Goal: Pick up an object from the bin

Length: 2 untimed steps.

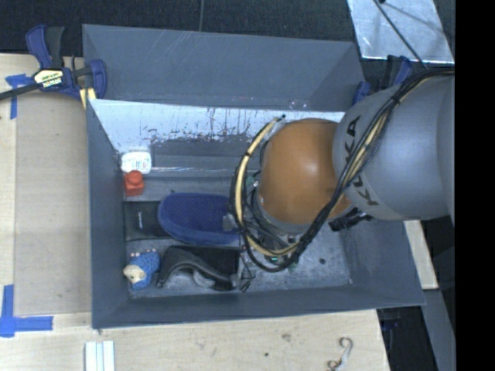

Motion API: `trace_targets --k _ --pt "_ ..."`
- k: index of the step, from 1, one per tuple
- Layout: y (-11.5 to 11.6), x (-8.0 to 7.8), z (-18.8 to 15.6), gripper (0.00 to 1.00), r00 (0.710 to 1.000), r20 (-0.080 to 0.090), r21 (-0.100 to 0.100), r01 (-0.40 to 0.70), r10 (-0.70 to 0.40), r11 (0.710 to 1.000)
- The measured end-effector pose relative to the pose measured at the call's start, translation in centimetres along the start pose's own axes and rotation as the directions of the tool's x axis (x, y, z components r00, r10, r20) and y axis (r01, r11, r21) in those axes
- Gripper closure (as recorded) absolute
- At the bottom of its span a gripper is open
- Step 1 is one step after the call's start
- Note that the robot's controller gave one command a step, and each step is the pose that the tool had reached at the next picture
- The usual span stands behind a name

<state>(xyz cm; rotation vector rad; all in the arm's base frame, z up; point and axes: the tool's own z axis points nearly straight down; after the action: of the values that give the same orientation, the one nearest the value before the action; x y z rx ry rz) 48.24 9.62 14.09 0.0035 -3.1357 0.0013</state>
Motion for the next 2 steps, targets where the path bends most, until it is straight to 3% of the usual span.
trace_targets --k 1,2 --pt "3.6 -4.1 5.0 0.0 0.995 0.029 -0.008 -0.096 0.097 0.995" --pt "10.0 -12.2 6.9 0.0 0.992 0.01 0.001 -0.127 0.127 0.992"
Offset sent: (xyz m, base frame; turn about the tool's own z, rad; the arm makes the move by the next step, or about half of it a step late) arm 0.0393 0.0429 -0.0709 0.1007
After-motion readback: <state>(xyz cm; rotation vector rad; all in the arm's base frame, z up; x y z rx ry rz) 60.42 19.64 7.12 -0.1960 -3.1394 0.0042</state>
